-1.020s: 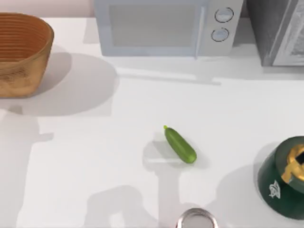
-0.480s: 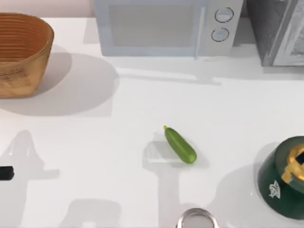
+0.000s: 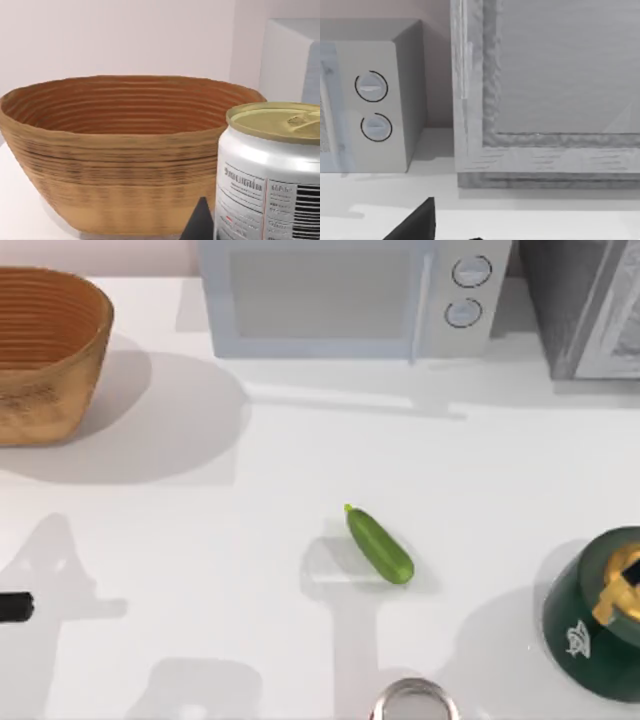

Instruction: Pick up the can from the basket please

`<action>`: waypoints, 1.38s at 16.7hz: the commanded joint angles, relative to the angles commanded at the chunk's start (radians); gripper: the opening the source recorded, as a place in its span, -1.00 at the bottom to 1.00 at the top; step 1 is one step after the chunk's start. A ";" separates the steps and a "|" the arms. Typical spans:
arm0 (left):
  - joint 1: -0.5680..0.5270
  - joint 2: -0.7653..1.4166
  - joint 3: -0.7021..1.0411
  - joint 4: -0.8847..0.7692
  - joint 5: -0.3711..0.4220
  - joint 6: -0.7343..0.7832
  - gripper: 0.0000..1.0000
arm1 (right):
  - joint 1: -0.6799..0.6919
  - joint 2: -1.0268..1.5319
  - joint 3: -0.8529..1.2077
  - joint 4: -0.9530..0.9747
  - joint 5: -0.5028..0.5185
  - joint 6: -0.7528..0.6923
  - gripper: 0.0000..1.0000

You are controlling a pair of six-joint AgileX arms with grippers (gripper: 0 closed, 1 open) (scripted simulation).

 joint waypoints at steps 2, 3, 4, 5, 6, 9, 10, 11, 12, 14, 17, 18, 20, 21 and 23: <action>-0.007 0.045 0.033 0.040 0.028 -0.004 -1.00 | 0.000 0.000 0.000 0.000 0.000 0.000 1.00; -0.014 0.086 0.060 0.073 0.053 -0.007 -1.00 | 0.000 0.000 0.000 0.000 0.000 0.000 1.00; -0.022 0.135 0.091 0.110 0.083 -0.009 -1.00 | 0.000 0.000 0.000 0.000 0.000 0.000 1.00; -0.030 0.191 0.126 0.152 0.117 -0.012 -1.00 | 0.000 0.000 0.000 0.000 0.000 0.000 1.00; -0.040 0.256 0.166 0.200 0.156 -0.014 -1.00 | 0.000 0.000 0.000 0.000 0.000 0.000 1.00; -0.072 0.491 0.302 0.359 0.294 -0.017 -1.00 | 0.000 0.000 0.000 0.000 0.000 0.000 1.00; -0.083 0.580 0.351 0.415 0.344 -0.016 -1.00 | 0.000 0.000 0.000 0.000 0.000 0.000 1.00; -0.094 0.672 0.400 0.473 0.395 -0.014 -1.00 | 0.000 0.000 0.000 0.000 0.000 0.000 1.00; -0.105 0.768 0.451 0.531 0.447 -0.011 -1.00 | 0.000 0.000 0.000 0.000 0.000 0.000 1.00; -0.127 0.967 0.553 0.648 0.552 -0.004 -1.00 | 0.000 0.000 0.000 0.000 0.000 0.000 1.00; -0.157 1.275 0.702 0.815 0.707 0.007 -1.00 | 0.000 0.000 0.000 0.000 0.000 0.000 1.00; -0.166 1.377 0.749 0.866 0.757 0.009 -1.00 | 0.000 0.000 0.000 0.000 0.000 0.000 1.00; -0.182 1.578 0.839 0.961 0.853 0.012 -1.00 | 0.000 0.000 0.000 0.000 0.000 0.000 1.00; -0.189 1.675 0.881 1.003 0.899 0.013 -1.00 | 0.000 0.000 0.000 0.000 0.000 0.000 1.00; -0.201 1.858 0.957 1.077 0.983 0.012 -1.00 | 0.000 0.000 0.000 0.000 0.000 0.000 1.00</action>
